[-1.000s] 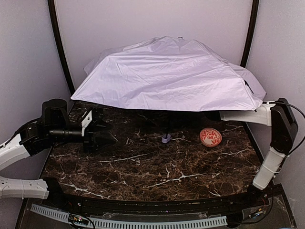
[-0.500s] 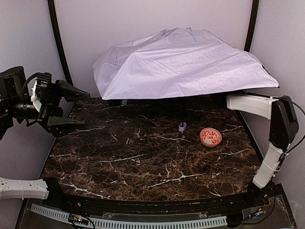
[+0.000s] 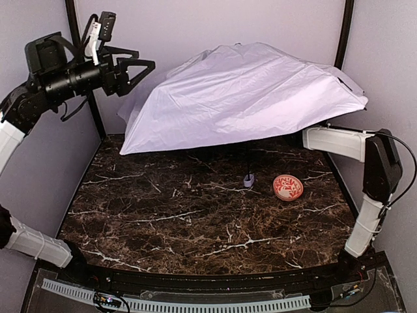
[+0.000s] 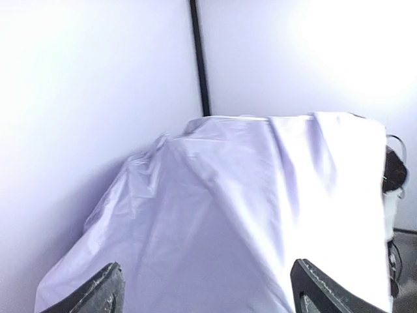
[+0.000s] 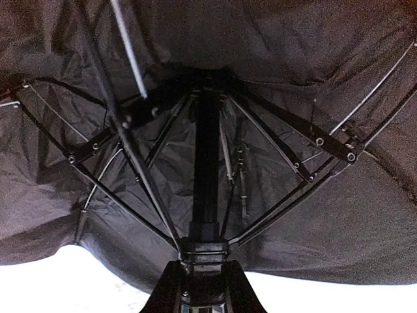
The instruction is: Put away the umbrella
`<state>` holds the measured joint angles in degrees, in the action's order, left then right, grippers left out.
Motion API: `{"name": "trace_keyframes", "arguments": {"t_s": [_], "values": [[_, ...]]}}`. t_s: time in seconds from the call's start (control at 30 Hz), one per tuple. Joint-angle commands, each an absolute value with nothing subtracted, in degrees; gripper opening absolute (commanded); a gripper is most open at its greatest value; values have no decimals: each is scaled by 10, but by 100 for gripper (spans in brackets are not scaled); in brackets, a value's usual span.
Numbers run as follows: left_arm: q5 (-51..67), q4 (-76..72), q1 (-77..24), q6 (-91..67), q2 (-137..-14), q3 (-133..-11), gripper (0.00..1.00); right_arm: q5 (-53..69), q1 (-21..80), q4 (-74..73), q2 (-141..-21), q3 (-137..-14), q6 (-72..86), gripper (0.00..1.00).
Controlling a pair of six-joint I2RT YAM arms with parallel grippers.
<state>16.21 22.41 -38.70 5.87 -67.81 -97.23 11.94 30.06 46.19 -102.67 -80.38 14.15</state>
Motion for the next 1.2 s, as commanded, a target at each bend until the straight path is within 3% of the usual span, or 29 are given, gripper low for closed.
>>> {"name": "trace_keyframes", "arguments": {"t_s": [0.0,0.13,0.27,0.43,0.73,0.93,1.0,1.1,1.17], "values": [[159,208,-305,-60,-762,-1020,92,140,353,525,-1025,-834,121,0],[223,191,-295,-83,-828,-1030,99,162,408,531,-1039,-831,102,0],[293,132,-295,-100,-848,-980,99,174,458,529,-1051,-820,77,0],[298,106,-296,-73,-842,-932,99,233,506,502,-1072,-822,34,8],[359,90,-329,-42,-843,-853,88,260,536,416,-1093,-875,-21,17],[344,104,-336,-18,-837,-822,66,256,536,277,-1078,-903,-91,30],[345,98,-336,-14,-826,-812,54,251,534,265,-1065,-884,-100,35],[324,62,-335,-16,-796,-784,27,254,527,268,-1048,-847,-88,37],[301,36,-335,-18,-774,-765,17,257,523,274,-1040,-828,-74,39]]}}
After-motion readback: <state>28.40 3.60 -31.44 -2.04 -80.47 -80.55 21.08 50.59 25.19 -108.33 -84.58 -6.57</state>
